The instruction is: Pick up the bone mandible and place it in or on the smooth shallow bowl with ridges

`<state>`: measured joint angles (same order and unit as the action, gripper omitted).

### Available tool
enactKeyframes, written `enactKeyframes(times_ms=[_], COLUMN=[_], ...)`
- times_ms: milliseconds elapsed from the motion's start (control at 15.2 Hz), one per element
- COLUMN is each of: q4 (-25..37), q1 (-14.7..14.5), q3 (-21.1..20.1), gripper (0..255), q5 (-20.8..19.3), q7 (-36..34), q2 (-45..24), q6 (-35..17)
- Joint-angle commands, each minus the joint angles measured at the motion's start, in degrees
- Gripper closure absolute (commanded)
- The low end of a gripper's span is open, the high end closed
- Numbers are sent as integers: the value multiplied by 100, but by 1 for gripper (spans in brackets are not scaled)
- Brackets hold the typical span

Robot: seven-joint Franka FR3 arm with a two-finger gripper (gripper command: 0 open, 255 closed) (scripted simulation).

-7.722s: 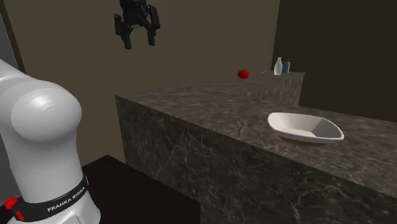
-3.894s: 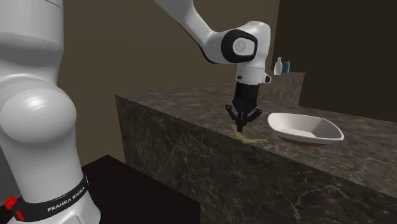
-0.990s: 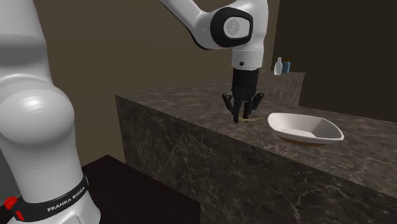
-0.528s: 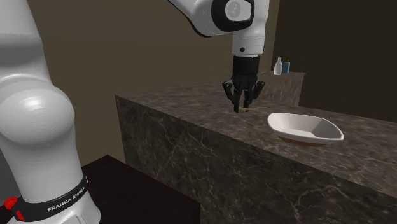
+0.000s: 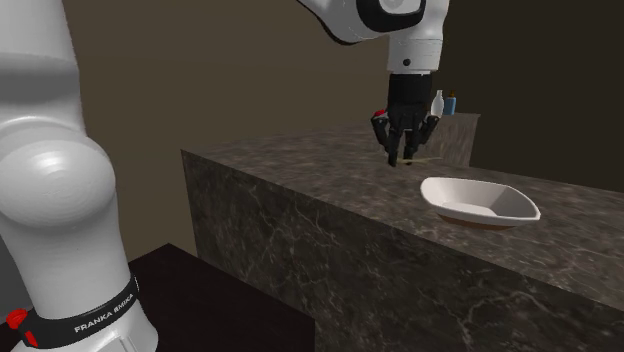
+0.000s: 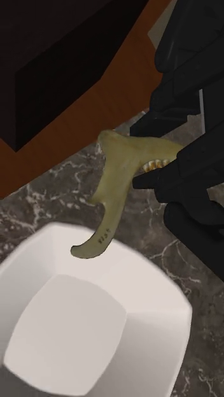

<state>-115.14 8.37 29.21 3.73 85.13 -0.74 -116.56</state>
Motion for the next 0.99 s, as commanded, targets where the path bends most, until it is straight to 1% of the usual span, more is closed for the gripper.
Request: enactKeyframes(times_ms=[0, 264, 462, 528, 924], q4=[522, 1683, 2697, 3154, 2813], q1=[111, 477, 863, 1041, 1035], q3=[98, 171, 142, 116, 64], gripper=[255, 255, 255, 255, 255], q5=[265, 784, 1140, 1273, 1333], q7=[312, 826, 1115, 1203, 1267], q2=[-480, -1444, -2199, -2516, -2600], q6=[127, 503, 877, 1053, 640])
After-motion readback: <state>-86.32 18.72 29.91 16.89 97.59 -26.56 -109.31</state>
